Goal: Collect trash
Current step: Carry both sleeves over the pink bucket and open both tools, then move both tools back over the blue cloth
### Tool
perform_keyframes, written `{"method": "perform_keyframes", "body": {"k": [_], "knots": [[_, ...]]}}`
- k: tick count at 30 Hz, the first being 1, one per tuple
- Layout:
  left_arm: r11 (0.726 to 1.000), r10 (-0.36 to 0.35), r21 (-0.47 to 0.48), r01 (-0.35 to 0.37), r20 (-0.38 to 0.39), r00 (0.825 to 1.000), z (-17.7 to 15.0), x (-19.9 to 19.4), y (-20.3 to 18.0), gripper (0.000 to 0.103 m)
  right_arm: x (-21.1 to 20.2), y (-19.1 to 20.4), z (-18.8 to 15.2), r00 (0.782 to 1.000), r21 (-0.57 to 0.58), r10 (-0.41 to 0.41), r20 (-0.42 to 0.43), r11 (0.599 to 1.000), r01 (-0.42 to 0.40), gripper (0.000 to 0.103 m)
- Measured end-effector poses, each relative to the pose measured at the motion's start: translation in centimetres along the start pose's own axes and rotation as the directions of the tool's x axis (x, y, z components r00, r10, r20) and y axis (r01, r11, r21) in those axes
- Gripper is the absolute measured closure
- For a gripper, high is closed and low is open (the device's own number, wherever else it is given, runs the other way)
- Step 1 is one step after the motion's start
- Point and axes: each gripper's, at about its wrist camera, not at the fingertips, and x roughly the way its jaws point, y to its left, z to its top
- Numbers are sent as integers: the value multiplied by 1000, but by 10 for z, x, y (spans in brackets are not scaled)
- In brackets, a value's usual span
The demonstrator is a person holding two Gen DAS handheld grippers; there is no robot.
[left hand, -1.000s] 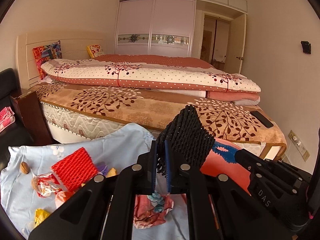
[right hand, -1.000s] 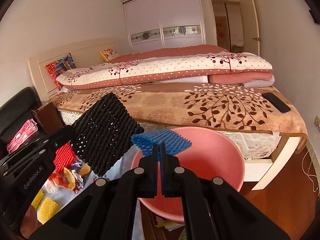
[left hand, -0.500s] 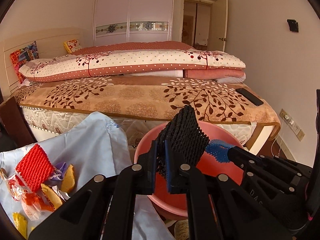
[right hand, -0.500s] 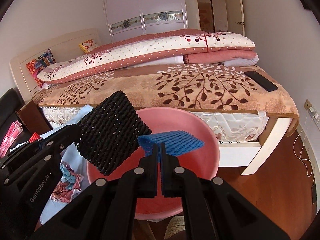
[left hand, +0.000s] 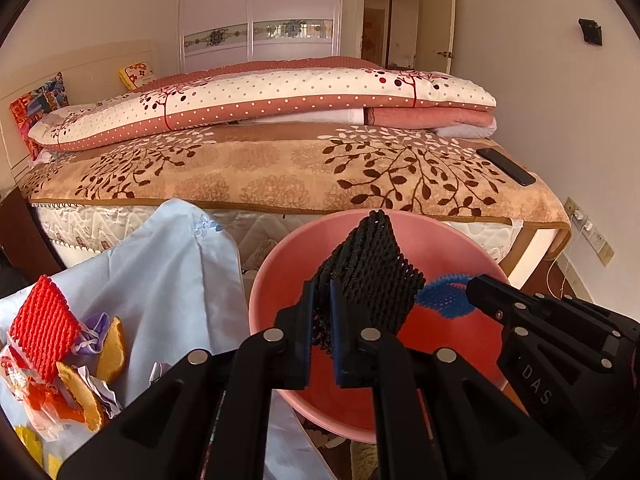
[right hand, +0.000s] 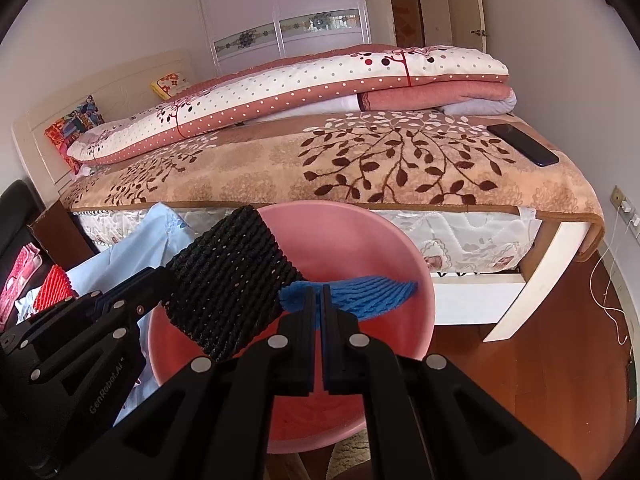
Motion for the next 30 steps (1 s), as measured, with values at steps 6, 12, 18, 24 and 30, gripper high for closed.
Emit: {"method": "perform_keyframes", "body": {"k": [6, 12, 18, 24, 30], "knots": [[999, -38, -37, 37, -29, 999, 1, 3, 6, 95, 0, 2, 6, 1000, -5, -3, 19, 1000, 3, 101], [995, -69, -80, 66, -39, 997, 2, 0, 12, 93, -2, 2, 8, 999, -1, -8, 40, 1000, 8, 101], [994, -73, -84, 71, -26, 997, 3, -7, 12, 72, -7, 2, 8, 999, 4, -11, 51, 1000, 11, 73], [994, -77, -82, 76, -12, 997, 4, -16, 11, 70, -16, 4, 8, 998, -5, -17, 67, 1000, 17, 71], [994, -76, -77, 77, 13, 997, 5, -32, 14, 69, -26, 10, 7, 997, -19, -17, 81, 1000, 19, 66]]}}
